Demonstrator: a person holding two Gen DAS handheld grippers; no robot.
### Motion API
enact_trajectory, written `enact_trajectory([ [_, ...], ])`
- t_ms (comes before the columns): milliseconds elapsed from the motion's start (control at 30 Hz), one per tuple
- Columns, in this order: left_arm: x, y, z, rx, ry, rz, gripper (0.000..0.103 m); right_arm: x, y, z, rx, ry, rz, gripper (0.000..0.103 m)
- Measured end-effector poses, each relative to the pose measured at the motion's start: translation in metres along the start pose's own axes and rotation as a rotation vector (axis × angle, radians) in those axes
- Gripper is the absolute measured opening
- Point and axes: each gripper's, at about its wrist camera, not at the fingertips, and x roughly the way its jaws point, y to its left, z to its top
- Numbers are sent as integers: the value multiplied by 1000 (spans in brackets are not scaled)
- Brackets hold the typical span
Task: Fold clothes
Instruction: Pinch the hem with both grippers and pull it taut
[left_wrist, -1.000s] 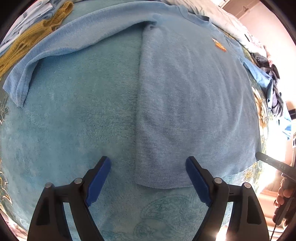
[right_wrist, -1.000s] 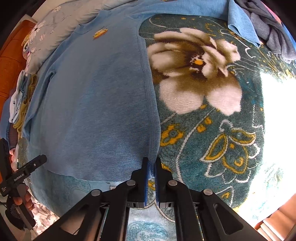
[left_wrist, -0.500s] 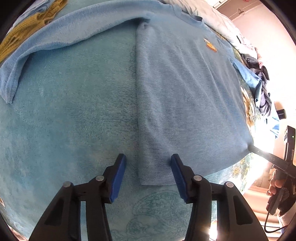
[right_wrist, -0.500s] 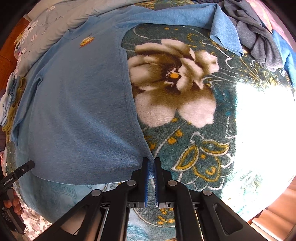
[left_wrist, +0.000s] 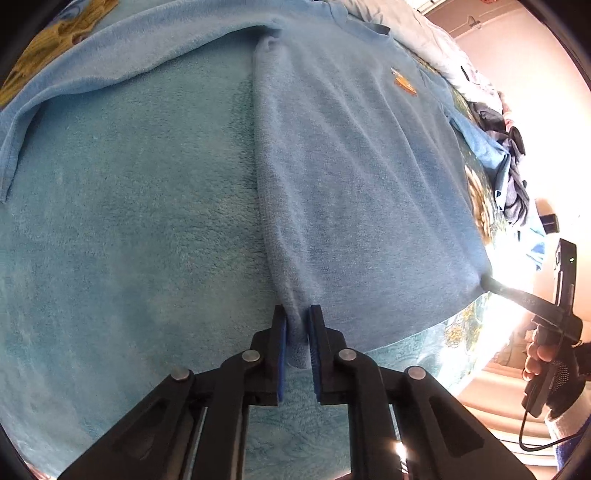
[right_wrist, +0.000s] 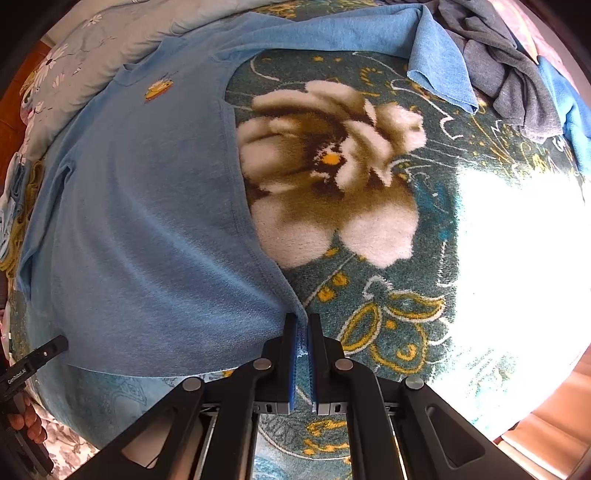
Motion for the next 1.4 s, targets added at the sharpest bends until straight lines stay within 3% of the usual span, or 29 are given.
enact_trajectory([
  [200, -11, -36, 0, 78, -29, 157, 3, -22, 5, -12, -44, -15, -9, 5],
  [433, -10, -52, -13, 82, 10, 251, 3, -34, -3, -39, -55, 21, -1, 5],
  [667, 14, -63, -22, 83, 37, 292, 3, -23, -16, -65, -35, 68, 9, 5],
  [1000, 25, -81, -9, 58, -11, 275, 6, -26, -23, -71, -51, 54, 28, 9],
  [1067, 24, -85, -6, 61, -27, 281, 13, -30, -24, -73, -53, 40, 27, 9],
  [1100, 21, -86, -4, 61, -39, 285, 26, -32, -24, -74, -56, 35, 26, 9],
  [1133, 17, -87, -2, 61, -53, 289, 47, -36, -25, -75, -62, 28, 22, 10],
  [1200, 10, -88, 1, 60, -80, 297, 66, -46, -25, -78, -83, 3, -2, 24],
  [1267, 2, -90, 5, 60, -107, 305, 70, -60, -29, -80, -98, -39, -33, 58],
  [1333, -13, -80, 4, 48, -144, 339, 72, -75, -32, -78, -100, -87, -39, 68],
  [1400, -43, -50, -7, 28, -192, 379, 78, -86, -17, -81, -99, -124, -41, 73],
])
